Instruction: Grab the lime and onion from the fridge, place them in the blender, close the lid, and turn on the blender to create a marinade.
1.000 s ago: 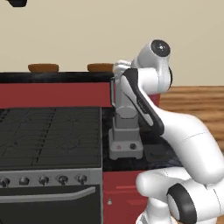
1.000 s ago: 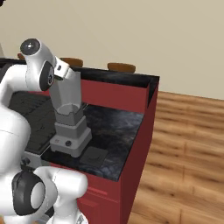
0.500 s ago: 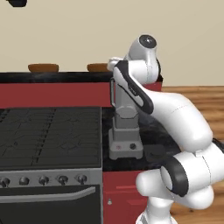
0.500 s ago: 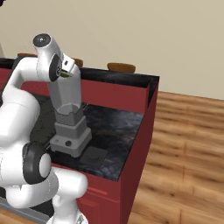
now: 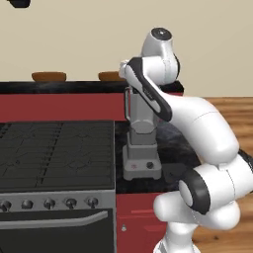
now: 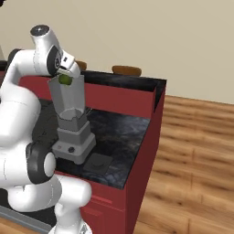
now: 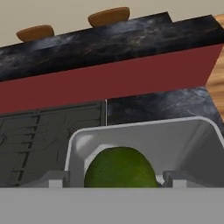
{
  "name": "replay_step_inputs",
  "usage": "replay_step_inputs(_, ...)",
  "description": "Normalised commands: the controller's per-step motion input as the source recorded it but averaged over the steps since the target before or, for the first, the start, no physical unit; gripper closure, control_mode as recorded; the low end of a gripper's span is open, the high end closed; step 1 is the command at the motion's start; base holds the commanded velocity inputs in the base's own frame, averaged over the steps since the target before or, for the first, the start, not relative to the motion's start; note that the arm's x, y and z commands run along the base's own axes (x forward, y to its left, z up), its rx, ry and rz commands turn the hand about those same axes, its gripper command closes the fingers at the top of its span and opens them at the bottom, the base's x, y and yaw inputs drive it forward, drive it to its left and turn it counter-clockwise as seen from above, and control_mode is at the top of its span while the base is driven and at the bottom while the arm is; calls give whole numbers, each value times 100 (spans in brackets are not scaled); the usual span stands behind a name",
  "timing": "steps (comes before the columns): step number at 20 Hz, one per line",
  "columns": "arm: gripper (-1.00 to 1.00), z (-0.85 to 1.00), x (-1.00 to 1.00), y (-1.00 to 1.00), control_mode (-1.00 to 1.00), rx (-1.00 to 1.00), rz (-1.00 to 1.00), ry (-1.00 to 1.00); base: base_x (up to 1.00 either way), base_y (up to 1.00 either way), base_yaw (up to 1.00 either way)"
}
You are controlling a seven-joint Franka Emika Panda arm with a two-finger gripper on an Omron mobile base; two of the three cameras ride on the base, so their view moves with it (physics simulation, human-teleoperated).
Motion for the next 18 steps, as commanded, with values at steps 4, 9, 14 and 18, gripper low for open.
replay_step_inputs(4, -100, 0, -48, -2, -100, 0, -1, 0, 0, 0, 0)
replay_step_inputs(9, -100, 0, -53, -23, -100, 0, -1, -4, 0, 0, 0)
replay_step_inputs(14, -100, 0, -77, -56, -100, 0, 0, -3, 0, 0, 0)
replay_step_inputs(18, -100, -14, -89, -61, -100, 0, 0, 1, 0, 0, 0)
